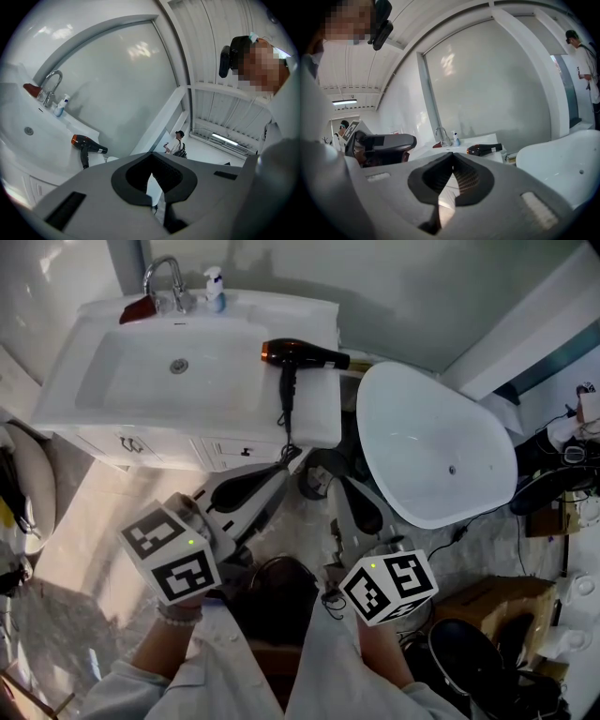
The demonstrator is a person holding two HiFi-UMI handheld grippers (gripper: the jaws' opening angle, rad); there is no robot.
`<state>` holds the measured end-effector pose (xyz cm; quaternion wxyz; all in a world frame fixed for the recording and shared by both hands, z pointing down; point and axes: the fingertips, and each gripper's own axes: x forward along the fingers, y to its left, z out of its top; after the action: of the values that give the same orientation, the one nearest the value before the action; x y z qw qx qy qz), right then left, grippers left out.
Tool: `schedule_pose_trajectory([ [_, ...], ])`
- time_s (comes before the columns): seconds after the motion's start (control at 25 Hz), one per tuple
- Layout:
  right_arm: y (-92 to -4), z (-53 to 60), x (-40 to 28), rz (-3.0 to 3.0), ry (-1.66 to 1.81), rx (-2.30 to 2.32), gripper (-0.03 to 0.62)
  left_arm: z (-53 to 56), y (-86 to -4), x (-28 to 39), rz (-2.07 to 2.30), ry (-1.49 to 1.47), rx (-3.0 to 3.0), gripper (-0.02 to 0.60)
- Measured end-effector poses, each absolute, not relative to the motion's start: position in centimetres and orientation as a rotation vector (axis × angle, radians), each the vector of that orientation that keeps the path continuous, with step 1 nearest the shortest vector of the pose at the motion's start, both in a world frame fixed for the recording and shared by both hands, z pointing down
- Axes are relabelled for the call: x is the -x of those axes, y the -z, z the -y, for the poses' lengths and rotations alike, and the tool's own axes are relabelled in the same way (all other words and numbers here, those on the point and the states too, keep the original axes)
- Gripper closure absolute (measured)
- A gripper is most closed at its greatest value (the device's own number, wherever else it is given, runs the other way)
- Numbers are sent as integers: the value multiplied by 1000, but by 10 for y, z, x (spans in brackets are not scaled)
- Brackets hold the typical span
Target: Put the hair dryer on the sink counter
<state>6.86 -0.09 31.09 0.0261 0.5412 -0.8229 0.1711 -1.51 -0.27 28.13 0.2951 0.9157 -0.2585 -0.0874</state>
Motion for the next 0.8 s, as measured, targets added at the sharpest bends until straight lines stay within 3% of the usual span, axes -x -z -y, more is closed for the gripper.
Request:
schedule_pose_trajectory([
  [0.8, -292, 25, -90, 2599, -505, -1581, 597, 21, -262, -19, 726, 271, -2429, 577],
])
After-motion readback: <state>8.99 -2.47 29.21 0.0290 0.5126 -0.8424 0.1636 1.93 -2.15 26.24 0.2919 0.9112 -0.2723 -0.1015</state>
